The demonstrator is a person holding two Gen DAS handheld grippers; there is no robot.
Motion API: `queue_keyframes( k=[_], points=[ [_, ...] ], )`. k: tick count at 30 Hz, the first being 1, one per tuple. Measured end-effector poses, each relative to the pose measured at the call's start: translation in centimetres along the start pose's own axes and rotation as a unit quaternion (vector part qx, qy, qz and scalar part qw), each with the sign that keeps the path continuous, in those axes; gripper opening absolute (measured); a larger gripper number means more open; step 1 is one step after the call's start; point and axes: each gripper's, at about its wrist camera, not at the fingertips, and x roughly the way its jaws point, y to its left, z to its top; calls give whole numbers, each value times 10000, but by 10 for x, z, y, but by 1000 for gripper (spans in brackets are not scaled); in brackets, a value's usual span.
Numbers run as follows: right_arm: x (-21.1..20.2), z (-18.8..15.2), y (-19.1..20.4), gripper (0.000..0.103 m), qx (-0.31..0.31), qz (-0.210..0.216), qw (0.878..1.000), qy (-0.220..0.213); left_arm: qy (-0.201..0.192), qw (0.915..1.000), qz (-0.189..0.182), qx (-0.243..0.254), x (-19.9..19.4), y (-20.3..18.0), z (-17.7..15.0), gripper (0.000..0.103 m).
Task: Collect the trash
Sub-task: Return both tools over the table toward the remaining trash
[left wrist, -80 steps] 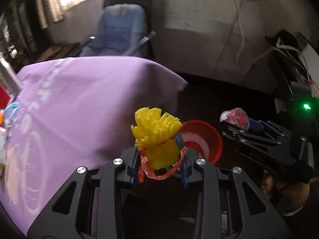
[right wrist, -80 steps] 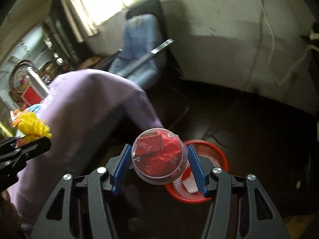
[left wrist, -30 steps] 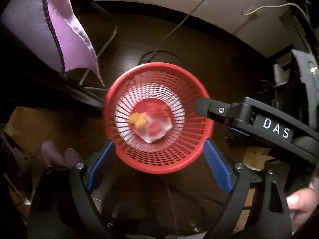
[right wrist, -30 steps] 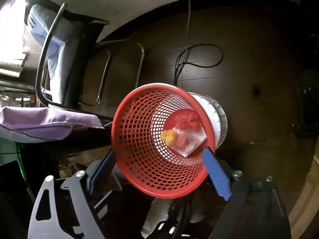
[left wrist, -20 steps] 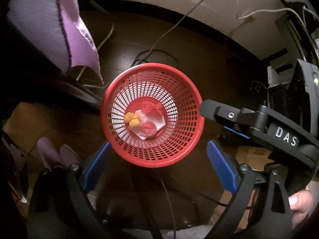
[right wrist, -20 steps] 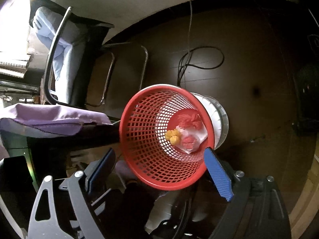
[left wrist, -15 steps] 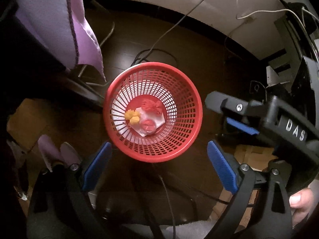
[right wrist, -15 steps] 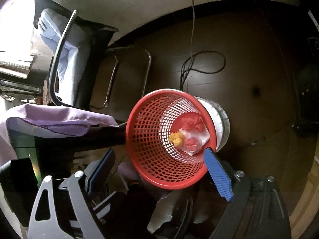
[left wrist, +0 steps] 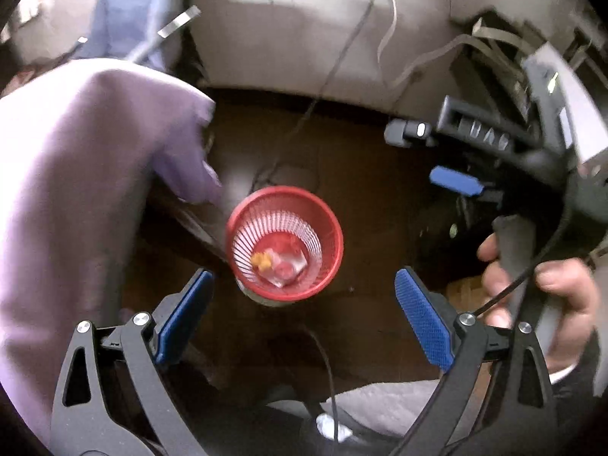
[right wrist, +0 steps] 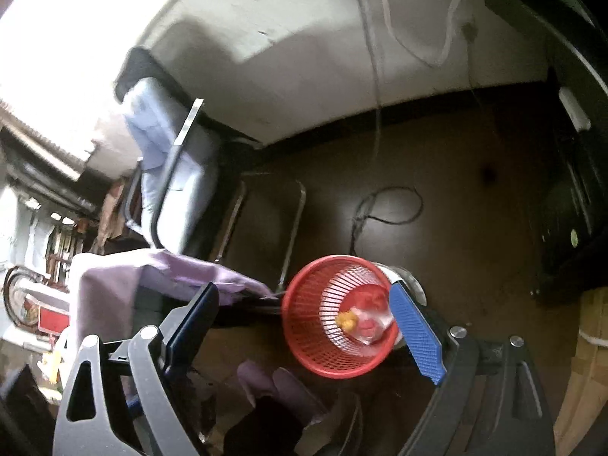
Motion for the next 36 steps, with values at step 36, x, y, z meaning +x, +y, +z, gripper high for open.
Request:
queue_keyframes(
  k=[36],
  points=[
    [-26, -203, 492, 96, -4723, 1716, 8616, 718, -2158, 8614, 1869, -4202, -303, 402, -195, 96]
  ],
)
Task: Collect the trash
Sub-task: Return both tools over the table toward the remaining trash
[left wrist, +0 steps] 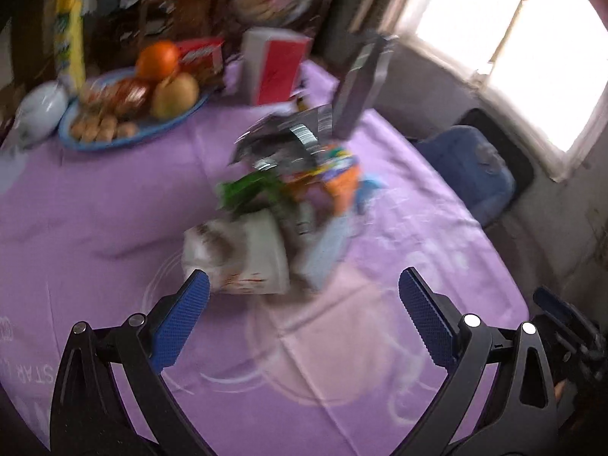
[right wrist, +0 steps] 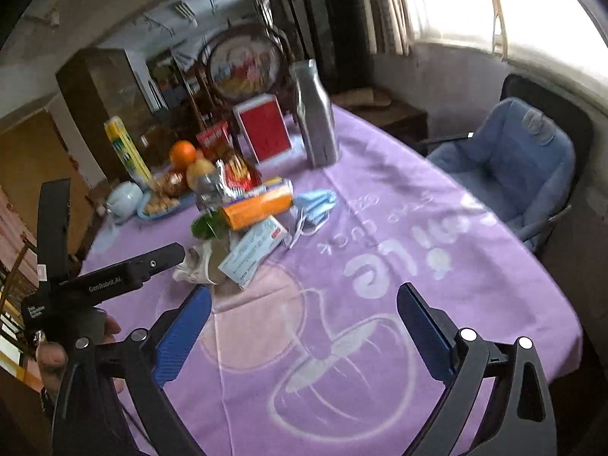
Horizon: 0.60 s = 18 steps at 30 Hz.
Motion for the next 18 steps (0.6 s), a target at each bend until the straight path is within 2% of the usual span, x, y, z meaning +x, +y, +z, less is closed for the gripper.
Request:
queue_keyframes(
  k=[2, 5, 10, 12, 18],
  points=[
    [19, 2, 2, 96, 95, 28, 9999, 97, -241, 9994, -183, -160, -5, 12, -1, 96],
    [40, 2, 1, 96, 357, 130, 9990, 228, -367, 9991, -126, -192, -10, 19, -1, 96],
    [63, -7, 9, 96, 340, 168, 9980, 507, -177, 9990, -219, -348, -1, 29, -1, 96],
    [67, -12, 11, 96, 300, 123, 9979, 569, -165, 9992, -159, -337, 0, 28, -2, 96],
    [71, -14, 11, 96, 304, 51, 9973, 662, -50, 9984, -375, -429, 5, 31, -3, 96]
  ],
)
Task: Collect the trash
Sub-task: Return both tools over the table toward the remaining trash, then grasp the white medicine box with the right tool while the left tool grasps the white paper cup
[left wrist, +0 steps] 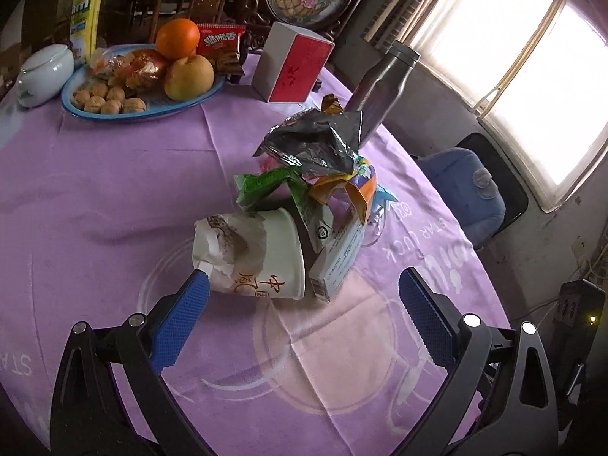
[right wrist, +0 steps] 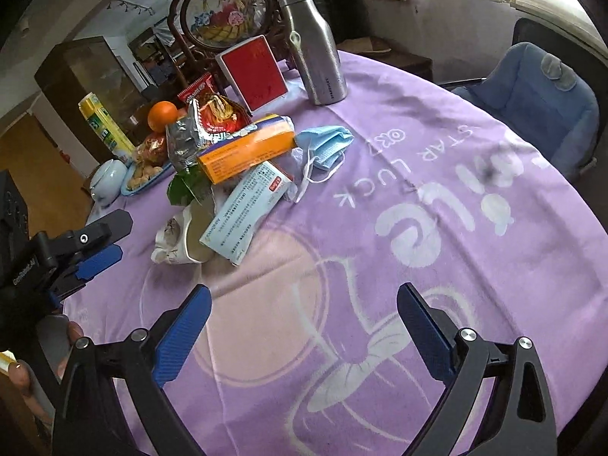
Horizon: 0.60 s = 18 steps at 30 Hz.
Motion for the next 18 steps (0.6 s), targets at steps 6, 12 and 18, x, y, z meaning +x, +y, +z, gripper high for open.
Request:
queue_keyframes(
  k=[6, 12, 18],
  points=[
    [15, 15, 14, 96, -256, -86, 9996, 79, -10, 9998, 199, 93, 3, 8, 3, 96],
    [54, 31, 35, 97, -443, -226, 9981, 374, 5, 9986, 426, -317, 8, 39, 10, 96],
    [81, 43, 62, 97, -559, -34, 9977, 385, 5, 9944, 361, -997, 5, 66, 16, 96]
  ],
)
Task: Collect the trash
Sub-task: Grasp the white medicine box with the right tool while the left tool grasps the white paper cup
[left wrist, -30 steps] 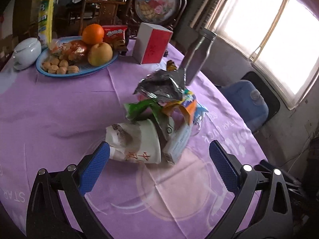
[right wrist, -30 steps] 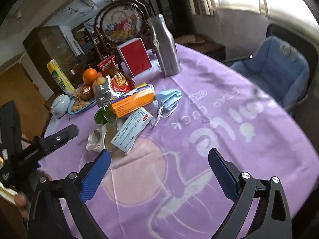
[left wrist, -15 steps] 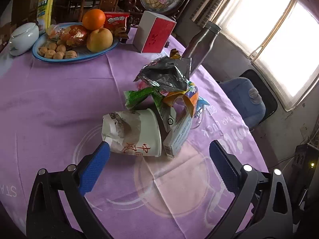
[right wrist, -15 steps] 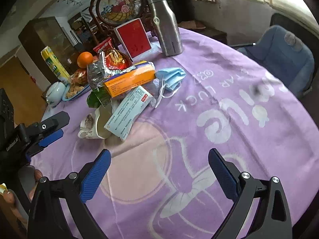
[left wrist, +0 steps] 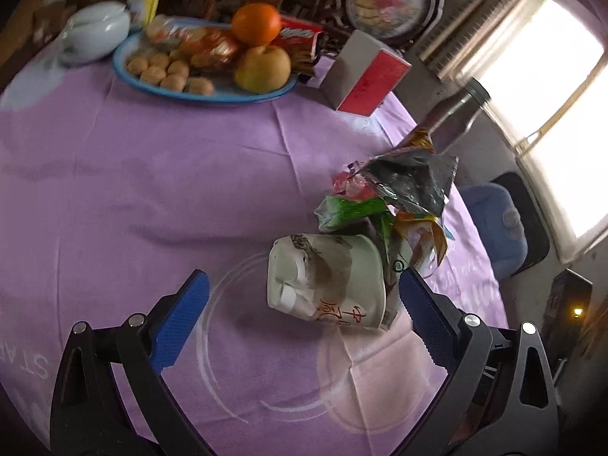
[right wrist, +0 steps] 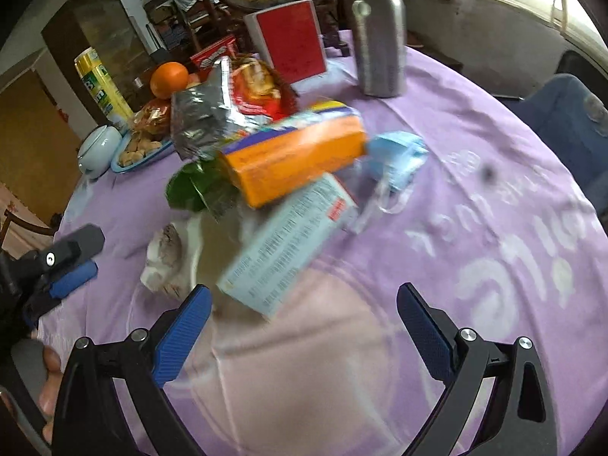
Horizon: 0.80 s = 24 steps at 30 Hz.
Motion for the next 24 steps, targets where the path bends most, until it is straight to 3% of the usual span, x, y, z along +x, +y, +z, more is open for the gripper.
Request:
queue_keyframes(
  k=[3, 6, 9, 15, 20, 24],
  points=[
    [9, 7, 6, 95, 179, 104, 9998, -52, 53, 9999, 136, 6, 5, 0, 0, 96],
    [21, 13, 5, 84, 435, 53, 9990, -36, 93, 9996, 266, 38, 9, -1, -2, 96],
    [37, 14, 1, 58, 689, 121, 9973, 206, 156, 9993, 334, -21, 13, 1, -2, 96],
    [39, 11, 1, 50, 859, 276, 9956, 264, 207, 9992, 331, -79, 14, 2, -3, 96],
    [0, -2, -13, 45, 674, 265, 9974, 11, 223, 9993, 279, 82, 13, -8, -7, 96],
    [-31, -24, -33, 45, 573, 179, 9982, -74, 150, 9975, 436, 539, 12, -30, -14, 96]
  ],
)
